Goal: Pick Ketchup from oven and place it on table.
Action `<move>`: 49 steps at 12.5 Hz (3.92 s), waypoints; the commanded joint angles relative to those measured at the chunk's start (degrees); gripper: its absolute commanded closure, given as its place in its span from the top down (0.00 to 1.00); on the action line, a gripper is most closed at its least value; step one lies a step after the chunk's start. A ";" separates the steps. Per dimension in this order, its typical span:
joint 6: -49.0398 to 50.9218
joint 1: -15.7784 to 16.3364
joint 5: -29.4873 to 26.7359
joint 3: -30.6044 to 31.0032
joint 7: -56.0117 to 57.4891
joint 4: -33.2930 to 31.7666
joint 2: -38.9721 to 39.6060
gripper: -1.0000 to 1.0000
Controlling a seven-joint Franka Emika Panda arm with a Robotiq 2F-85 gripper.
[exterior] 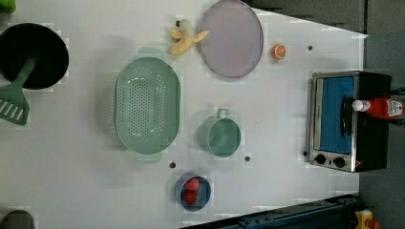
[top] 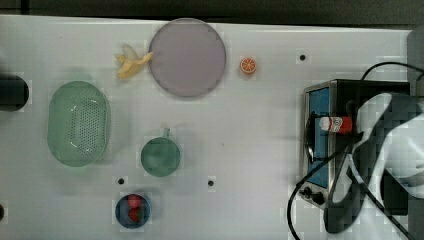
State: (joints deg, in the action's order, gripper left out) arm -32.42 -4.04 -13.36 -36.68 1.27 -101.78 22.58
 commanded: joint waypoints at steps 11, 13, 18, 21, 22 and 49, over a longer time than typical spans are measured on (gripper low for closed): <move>-4.47 -2.16 -2.11 -0.71 -2.19 1.36 2.64 0.63; 1.66 -1.76 -1.58 -0.56 -1.76 5.82 0.88 0.63; 21.15 3.82 1.60 0.93 -1.34 18.53 -5.22 0.63; 22.91 8.62 1.64 5.46 -1.34 19.50 -9.05 0.63; 24.58 9.97 1.64 7.41 -1.34 19.48 -9.94 0.63; -13.83 18.46 9.31 20.17 -2.06 -23.65 -4.05 1.00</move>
State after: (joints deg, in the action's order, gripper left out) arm -45.77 14.42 -3.84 -15.89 1.26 -127.46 22.44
